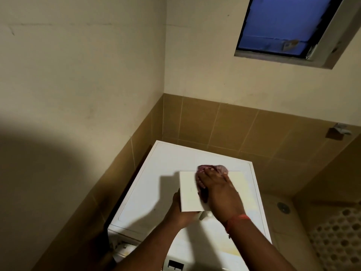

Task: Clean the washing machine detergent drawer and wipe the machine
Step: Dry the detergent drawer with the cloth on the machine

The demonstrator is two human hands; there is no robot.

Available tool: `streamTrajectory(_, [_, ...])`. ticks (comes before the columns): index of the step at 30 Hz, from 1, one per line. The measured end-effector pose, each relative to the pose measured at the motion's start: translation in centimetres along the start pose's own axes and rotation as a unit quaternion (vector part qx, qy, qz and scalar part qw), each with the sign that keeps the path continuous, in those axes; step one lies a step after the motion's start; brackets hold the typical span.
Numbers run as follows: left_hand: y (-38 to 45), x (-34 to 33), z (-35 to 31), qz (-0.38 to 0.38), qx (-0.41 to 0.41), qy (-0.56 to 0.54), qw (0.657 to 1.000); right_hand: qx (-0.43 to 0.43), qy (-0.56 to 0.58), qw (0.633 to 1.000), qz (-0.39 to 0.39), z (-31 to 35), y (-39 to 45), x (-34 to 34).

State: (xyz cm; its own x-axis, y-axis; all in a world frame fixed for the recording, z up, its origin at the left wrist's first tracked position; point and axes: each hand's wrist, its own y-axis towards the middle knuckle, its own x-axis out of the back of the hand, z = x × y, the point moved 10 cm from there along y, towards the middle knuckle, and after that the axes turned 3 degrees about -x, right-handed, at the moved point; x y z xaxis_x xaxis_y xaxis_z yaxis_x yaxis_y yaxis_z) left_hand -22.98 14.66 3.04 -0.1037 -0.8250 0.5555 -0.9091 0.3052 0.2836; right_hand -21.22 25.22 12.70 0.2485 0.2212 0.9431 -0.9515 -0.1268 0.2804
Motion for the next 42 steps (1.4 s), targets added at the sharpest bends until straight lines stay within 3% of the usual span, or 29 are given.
streamTrajectory(4, [-0.2,-0.8,-0.1,0.025,0.01,-0.021,0.999,-0.064,0.009,0.998,-0.005,-1.8,0.1,-0.3])
streamTrajectory(6, [0.1,-0.2,0.6,-0.006,0.028,-0.065,0.997,0.012,0.036,0.999,-0.008,2.1,0.8,-1.2])
streamTrajectory(8, [-0.4,0.6,2.1,-0.038,0.125,-0.216,0.968,0.089,0.046,0.995,0.0,6.0,0.7,-2.0])
streamTrajectory(9, [-0.5,0.2,2.6,-0.037,0.142,-0.243,0.959,0.109,0.047,0.993,0.0,6.8,0.6,-1.9])
streamTrajectory(10, [-0.6,-0.4,2.3,-0.015,0.12,-0.19,0.974,0.109,0.051,0.993,-0.006,6.6,0.7,-1.4])
streamTrajectory(12, [-0.3,-0.8,1.2,0.019,0.056,-0.082,0.995,0.063,0.042,0.997,-0.023,3.4,0.5,-0.4])
streamTrajectory(16, [-0.4,-0.6,2.7,0.019,0.072,-0.043,0.996,-0.12,0.029,0.991,-0.046,-7.4,-1.1,1.2])
streamTrajectory(18, [-0.7,-1.2,2.6,0.037,0.062,-0.073,0.995,-0.147,0.028,0.988,-0.048,-8.7,-1.3,1.2])
streamTrajectory(23, [-0.5,-0.1,-0.6,-0.006,0.114,-0.224,0.968,0.013,0.084,0.996,-0.004,2.7,1.2,-1.5])
streamTrajectory(25, [-0.6,0.5,-0.3,-0.013,0.15,-0.255,0.955,0.04,0.101,0.994,0.008,5.4,1.5,-1.8])
streamTrajectory(26, [-0.5,0.3,-0.8,0.002,0.128,-0.261,0.957,0.044,0.099,0.994,0.002,5.2,1.6,-1.4])
streamTrajectory(28, [-0.3,-0.3,-0.7,0.015,0.124,-0.283,0.951,0.033,0.071,0.997,-0.017,2.4,1.2,-0.3])
streamTrajectory(31, [-0.6,-1.2,1.3,0.024,0.169,-0.298,0.939,-0.063,0.049,0.996,-0.036,-5.8,-0.4,1.4])
streamTrajectory(35, [-0.7,-1.5,1.6,0.039,0.164,-0.328,0.929,-0.168,0.109,0.979,-0.04,-11.3,-2.1,2.0])
streamTrajectory(39, [-1.1,-1.6,1.3,0.045,0.212,-0.332,0.918,-0.063,0.071,0.995,-0.026,-4.5,-1.2,1.1])
streamTrajectory(42, [-0.6,-1.6,0.2,0.007,0.213,-0.396,0.893,0.041,0.085,0.996,0.004,3.2,-0.1,0.1])
